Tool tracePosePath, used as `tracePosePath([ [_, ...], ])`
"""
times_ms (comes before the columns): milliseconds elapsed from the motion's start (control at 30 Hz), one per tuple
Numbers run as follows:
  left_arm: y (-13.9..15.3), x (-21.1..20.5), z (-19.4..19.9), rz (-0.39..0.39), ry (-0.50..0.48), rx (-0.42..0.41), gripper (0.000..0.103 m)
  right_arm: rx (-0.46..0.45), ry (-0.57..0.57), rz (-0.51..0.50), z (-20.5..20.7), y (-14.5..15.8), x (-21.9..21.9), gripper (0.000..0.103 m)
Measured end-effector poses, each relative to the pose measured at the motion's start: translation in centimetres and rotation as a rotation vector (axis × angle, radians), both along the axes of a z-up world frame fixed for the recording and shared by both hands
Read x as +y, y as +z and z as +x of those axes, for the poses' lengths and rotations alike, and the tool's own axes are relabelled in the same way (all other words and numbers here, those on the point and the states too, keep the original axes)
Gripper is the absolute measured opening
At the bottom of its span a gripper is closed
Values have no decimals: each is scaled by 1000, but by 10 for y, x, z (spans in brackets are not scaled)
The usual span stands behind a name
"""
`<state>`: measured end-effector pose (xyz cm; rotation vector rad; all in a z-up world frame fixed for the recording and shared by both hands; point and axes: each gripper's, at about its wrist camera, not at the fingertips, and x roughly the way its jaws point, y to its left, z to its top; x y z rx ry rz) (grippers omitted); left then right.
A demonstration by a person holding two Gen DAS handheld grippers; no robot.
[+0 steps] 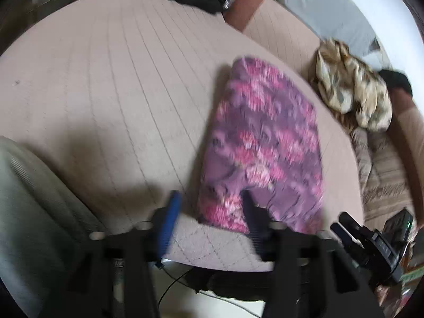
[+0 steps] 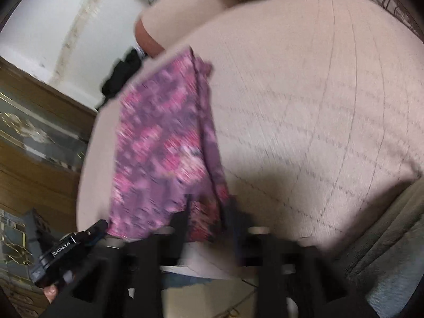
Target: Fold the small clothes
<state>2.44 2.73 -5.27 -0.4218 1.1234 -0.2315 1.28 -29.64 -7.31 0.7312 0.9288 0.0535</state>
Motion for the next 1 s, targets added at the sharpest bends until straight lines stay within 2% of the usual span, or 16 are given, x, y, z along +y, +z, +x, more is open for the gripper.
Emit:
tracePosePath([
  [33,7,3,4,-10,-2,-2,55,-20,-4,-3,-1,7,-1,78],
  [100,19,5,19,3,-28,-13,67,-49,33,-24,9,23,0,79],
  [200,29,-14,56,60,-113,-62,74,-12,117,-30,49,34,2,79],
  [267,21,-29,84,70,-135,-57,79,1,176,46,79,29,-5,79],
  [367,-14,-48,117,52,-156,-22,79,20,201,34,120,15,-3,74],
  [400,-32,-52,123,73,-151,42,72,19,202,31,127,8,-3,71],
  [433,-41,-52,124,55,-140,89,68,26,194,39,130,0,-5,59],
  [467,-44,-49,122,33,-119,82,67,46,180,69,131,-16,-8,45],
  [533,-38,-49,120,27,-129,43,52,81,171,86,128,-35,-10,35],
  [600,-44,-45,120,-31,-128,74,32,69,168,118,125,-34,-14,18],
  [700,-46,-35,116,-52,-97,72,14,40,174,71,122,-22,-13,11],
  [767,-48,-30,113,-45,-78,84,14,64,162,71,121,-30,-14,12],
  [833,-45,-26,112,-31,-67,96,23,84,146,95,121,-38,-18,15],
  [900,-29,-28,107,55,-46,63,44,81,125,97,117,-31,-22,27],
  [933,-20,-28,106,84,-46,36,50,75,123,73,116,-25,-21,35],
  [1000,-2,-29,110,58,-62,-6,74,43,139,28,114,-6,-21,57],
])
